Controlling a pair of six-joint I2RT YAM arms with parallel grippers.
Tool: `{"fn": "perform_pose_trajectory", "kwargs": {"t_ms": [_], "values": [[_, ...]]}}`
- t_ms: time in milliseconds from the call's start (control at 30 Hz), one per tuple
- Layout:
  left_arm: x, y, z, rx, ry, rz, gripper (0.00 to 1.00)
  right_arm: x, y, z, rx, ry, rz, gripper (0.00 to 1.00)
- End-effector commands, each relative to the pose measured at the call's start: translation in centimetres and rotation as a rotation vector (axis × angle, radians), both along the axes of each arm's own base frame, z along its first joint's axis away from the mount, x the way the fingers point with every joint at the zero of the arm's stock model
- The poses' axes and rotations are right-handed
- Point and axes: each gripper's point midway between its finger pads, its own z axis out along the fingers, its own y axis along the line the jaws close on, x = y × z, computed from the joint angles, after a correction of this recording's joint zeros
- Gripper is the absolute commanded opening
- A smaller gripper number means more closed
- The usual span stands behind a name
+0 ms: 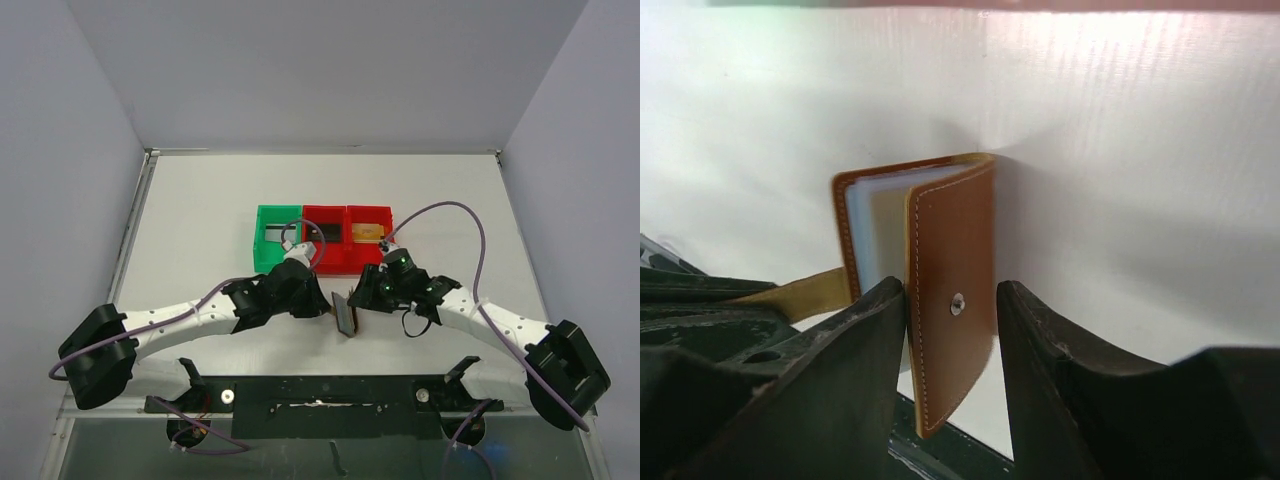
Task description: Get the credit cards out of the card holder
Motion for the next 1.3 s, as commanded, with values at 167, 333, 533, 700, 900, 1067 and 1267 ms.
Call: {"fn": "perform_pose_trajectory", "kwargs": {"t_ms": [167,333,533,700,900,1067,1267], "values": [[1.4,-0.2,3.5,-0.055,-0.066,0.004,0.0,0.1,-3.3,-1.3,-0.058,0.009,-0.113,0.41],[1.1,-0.2,3.4,-0.056,-0.057,-0.007,0.0,0.6,-3.3,0.2,-0.039,-0.036,-0.123,0.47],[1.0,-0.3,3.6,-0.067,-0.057,-0.009,0.0,1.0,-3.3,1.5,-0.045,-0.052,-0.119,0.55],[1.1,-0.5,4.1,-0.07,-0.064,-0.015,0.0,1.6,-1.9,4.1,0.004,-0.105,-0.071,0.6],[1.2,-0.7,4.8,-0.095,-0.073,-0.016,0.0,2.2,-0.4,7.7,0.091,-0.182,-0.032,0.61],[1.2,-1.3,5.2,-0.115,-0.078,-0.034,0.0,1.5,2.3,10.1,0.243,-0.216,0.092,0.61],[1.2,-1.8,6.0,-0.146,-0.089,-0.044,0.0,1.3,2.0,6.2,0.201,-0.118,0.048,0.53]]}}
